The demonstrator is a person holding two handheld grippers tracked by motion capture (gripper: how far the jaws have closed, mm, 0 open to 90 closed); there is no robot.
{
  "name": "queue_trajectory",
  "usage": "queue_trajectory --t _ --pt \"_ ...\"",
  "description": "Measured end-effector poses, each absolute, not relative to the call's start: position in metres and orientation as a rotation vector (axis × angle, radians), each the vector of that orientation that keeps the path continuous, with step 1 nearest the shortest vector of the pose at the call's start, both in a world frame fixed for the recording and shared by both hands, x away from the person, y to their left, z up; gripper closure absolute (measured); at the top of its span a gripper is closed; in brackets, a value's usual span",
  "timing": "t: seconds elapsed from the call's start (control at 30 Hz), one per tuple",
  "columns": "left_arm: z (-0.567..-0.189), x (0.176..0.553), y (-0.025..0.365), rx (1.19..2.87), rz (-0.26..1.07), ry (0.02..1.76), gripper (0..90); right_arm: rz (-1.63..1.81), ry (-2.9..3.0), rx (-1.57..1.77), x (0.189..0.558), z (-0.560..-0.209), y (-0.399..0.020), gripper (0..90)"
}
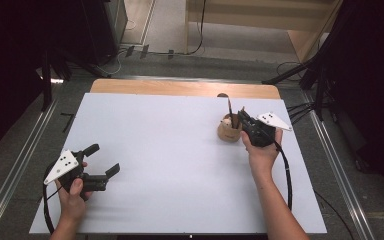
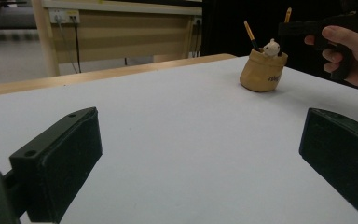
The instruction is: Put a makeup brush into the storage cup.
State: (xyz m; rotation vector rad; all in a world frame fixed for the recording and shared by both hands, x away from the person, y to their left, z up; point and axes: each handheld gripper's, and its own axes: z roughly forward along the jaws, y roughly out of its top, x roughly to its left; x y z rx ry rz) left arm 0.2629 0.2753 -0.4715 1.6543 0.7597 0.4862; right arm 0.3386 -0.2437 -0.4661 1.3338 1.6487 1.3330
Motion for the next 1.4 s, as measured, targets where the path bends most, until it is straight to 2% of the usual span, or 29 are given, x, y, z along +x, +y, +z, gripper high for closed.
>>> queue_trajectory --t 0.1,0.2,0.43,0.47,0.53,0.63,1.4 --pt "-0.471 0.263 0.275 1.656 0.487 0.761 0.0 1.330 1.659 1.332 0.339 -0.465 -0.245 82.7" --pt "-0.471 0.263 0.275 1.655 0.487 0.760 0.0 1.363 1.652 1.347 0.337 -0.463 -0.246 60.3" --pt "-0.471 0.263 0.275 1.655 0.487 0.759 0.0 1.330 1.639 1.382 0.330 -0.455 -0.251 18.8" --pt "-0.471 0.263 0.275 1.655 0.487 0.759 0.0 1.319 1.639 1.375 0.328 -0.455 -0.251 13.8" --pt "-0.471 0.263 0.275 1.655 0.487 0.759 0.0 1.322 1.643 1.370 0.323 -0.454 -0.252 10.5" --pt "-0.471 0.263 0.275 1.654 0.486 0.760 0.0 1.319 1.661 1.357 0.317 -0.455 -0.256 0.1" --pt "-0.471 0.262 0.275 1.651 0.488 0.757 0.0 1.346 1.683 1.341 0.263 -0.472 -0.277 0.0"
